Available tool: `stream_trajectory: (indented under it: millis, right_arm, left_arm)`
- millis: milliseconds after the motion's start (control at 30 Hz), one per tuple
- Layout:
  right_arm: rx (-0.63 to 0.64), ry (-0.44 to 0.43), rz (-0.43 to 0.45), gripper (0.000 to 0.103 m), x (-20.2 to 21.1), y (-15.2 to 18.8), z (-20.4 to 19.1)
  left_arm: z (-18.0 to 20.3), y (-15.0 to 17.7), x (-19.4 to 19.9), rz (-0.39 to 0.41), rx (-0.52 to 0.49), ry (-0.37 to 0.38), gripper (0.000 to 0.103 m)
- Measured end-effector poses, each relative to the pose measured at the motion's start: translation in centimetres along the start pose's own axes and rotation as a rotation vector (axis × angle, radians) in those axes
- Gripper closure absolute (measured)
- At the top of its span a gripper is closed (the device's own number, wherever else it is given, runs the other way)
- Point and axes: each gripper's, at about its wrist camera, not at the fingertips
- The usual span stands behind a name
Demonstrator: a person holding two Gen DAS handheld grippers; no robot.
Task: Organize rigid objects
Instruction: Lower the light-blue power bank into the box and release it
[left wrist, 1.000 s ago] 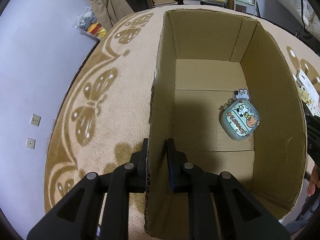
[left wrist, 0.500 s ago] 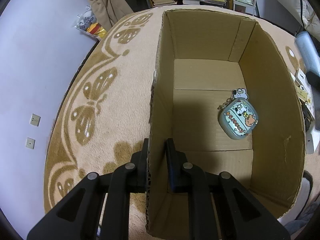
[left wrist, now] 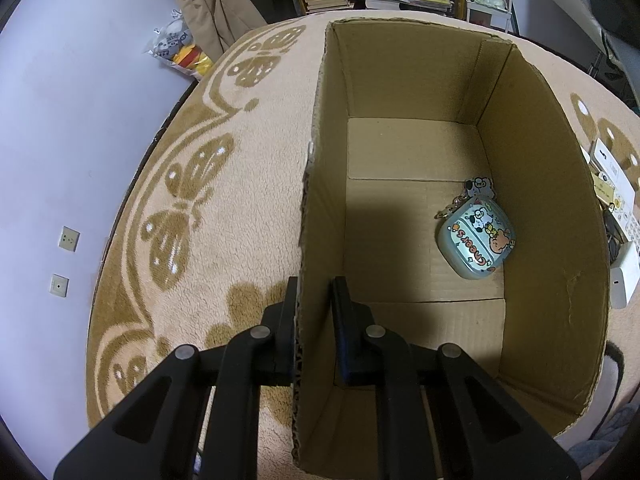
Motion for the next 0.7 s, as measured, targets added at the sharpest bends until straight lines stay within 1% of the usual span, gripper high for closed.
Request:
stream_trajectory:
  millis: [100,233,367,433,567,633,667,700]
  right_arm:
    - [-0.015,-0.014,-0.016,0.074,-0.7,0.3,-0.4]
    - [-0.048,-0.037,-0.068,0.074,-2.2,1.3,-0.3]
    - [-0.056,-0.034,-0.137,0.074,-3.7,2.6,-0.1]
    - [-0.046,-0.024,-0.158,0.074,-4.3,3.1,-0.3]
    - [-0.038,-0.015,-0.176,0.074,-4.9,3.9,-0.3]
    - [-0.046,-0.022,-0.162,0.077,-4.8,4.0,-0.2]
    - [-0.052,-0.029,-0.157,0.077,-4.8,3.9,-0.2]
    - [-0.054,-0.032,-0.154,0.077,-4.7,3.9,-0.2]
  left_arm:
    - [0.1,0.0,0.0,-0.001,0.004,0.003,0.09]
    - [0.0,0.0,0.0,-0.002,0.006,0.006,0.09]
    - [0.0,0.0,0.0,-0.002,0.002,0.003,0.09]
    - [0.0,0.0,0.0,-0.003,0.003,0.005,0.09]
    - [-0.1,0.0,0.0,-0.004,0.005,0.006,0.09]
    - [-0.1,0.0,0.0,-0.004,0.004,0.007,0.09]
    - [0.0,0.0,0.0,-0.008,0.006,0.019,0.091]
    - [-0.1,0.0,0.1,-0.007,0.006,0.009,0.09]
Point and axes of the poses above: each gripper's, at about its wrist camera, not at the fingertips, and x roughly against the way its jaws point, z to its right, y to its underside, and after that the axes turned 7 degrees about y, right-handed
